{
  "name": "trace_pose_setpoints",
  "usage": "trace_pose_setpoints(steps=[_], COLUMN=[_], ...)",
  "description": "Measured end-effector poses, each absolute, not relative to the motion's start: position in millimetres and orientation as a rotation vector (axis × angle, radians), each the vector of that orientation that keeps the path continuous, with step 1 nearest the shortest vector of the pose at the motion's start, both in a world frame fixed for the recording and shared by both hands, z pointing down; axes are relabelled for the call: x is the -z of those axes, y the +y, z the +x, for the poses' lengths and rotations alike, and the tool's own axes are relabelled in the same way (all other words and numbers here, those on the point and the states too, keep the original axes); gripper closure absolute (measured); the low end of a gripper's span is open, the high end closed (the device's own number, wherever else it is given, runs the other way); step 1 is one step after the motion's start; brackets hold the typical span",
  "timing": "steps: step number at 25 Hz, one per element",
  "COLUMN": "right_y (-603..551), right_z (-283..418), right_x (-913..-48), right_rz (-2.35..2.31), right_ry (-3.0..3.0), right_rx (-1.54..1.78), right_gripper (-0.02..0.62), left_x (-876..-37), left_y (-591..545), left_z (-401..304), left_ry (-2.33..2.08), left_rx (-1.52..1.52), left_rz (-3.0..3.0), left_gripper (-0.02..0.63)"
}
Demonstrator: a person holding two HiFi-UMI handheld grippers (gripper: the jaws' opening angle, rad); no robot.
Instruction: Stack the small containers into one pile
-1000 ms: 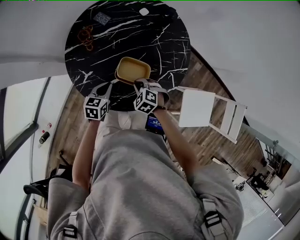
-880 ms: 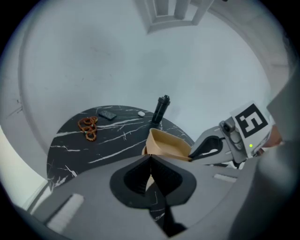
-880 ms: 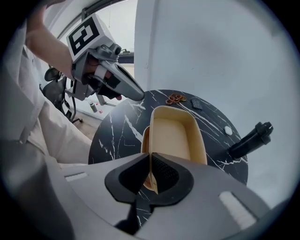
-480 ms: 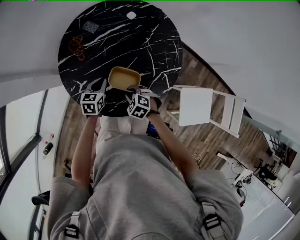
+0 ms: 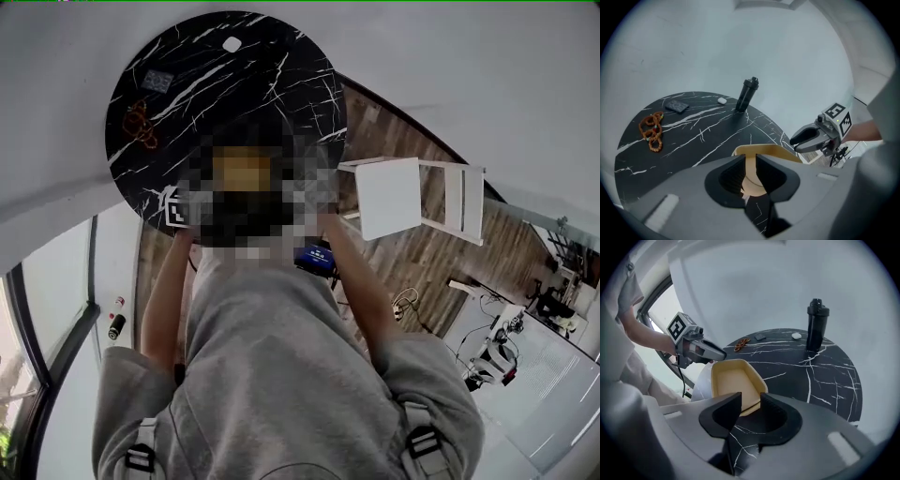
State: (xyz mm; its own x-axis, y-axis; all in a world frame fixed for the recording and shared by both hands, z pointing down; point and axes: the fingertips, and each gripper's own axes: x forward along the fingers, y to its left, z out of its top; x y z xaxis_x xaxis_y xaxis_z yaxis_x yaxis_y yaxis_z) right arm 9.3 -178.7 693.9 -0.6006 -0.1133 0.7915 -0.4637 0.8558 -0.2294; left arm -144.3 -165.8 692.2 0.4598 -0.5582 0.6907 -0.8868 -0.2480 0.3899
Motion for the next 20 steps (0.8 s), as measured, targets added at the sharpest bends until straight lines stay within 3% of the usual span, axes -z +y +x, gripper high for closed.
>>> trace_pose_setpoints(steps=[20], right_y=[-184], right_z=[9], right_x=[-715], right_rz=[0.476], right_ry=[-2.21], right_rx=[-0.7], right_gripper=[0.484], left_x=[-715], left_y=[-168], left_z=[-148], left_ry=[-1.118], left_rx=[-0.701], left_rz=[2.025], left_gripper=[0.543])
